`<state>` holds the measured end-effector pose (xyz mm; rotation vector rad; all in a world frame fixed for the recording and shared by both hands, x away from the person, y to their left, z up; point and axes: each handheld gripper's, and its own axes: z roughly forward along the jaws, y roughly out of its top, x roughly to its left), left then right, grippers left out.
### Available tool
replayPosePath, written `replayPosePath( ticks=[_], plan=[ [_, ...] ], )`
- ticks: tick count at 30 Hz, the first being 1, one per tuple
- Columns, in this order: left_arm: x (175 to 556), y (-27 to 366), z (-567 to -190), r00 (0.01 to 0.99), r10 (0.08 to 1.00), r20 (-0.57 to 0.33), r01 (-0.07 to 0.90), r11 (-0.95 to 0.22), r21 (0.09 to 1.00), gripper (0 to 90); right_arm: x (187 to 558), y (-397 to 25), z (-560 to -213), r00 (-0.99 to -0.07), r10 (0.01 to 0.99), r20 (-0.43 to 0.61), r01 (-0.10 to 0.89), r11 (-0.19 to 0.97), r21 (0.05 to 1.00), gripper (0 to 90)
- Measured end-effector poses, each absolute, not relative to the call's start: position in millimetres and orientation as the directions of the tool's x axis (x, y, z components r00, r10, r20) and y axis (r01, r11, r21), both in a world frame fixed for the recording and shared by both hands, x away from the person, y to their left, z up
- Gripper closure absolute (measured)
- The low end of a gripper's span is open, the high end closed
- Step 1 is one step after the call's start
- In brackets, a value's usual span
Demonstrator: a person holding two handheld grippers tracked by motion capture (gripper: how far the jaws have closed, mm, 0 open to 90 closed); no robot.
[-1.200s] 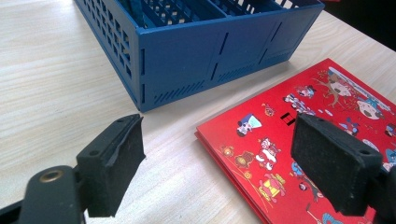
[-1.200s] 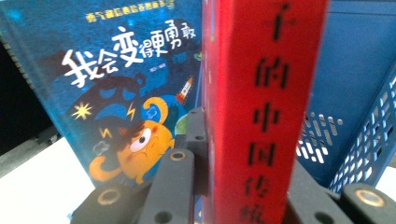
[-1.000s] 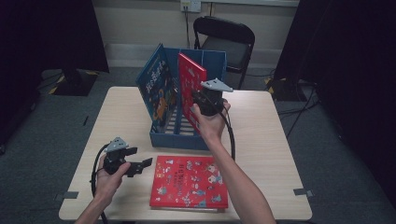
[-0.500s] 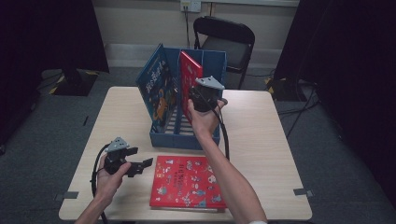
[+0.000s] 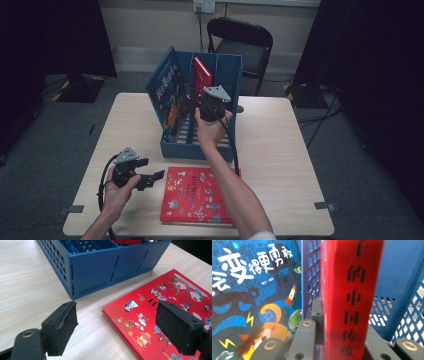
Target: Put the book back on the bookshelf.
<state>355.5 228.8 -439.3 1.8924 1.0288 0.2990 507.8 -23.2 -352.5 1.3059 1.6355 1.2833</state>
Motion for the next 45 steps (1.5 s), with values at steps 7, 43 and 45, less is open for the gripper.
replayPosePath(
  ticks=[7,43,45],
  plan=[
    [356,228,-440,0.62,0.759,-0.199,0.535,-0.222,0.815,17.4,511,-22,-365,-0.259,0.963,0.071,0.314,0.014,0.949,80.5],
    [357,225,-442,0.625,0.757,-0.192,0.539,-0.241,0.807,19.6,456,-45,-395,-0.422,0.906,0.029,0.334,0.125,0.934,73.7],
    [356,225,-442,0.624,0.757,-0.192,0.538,-0.238,0.809,19.6,454,-48,-395,-0.435,0.899,0.044,0.342,0.12,0.932,72.2]
  ],
)
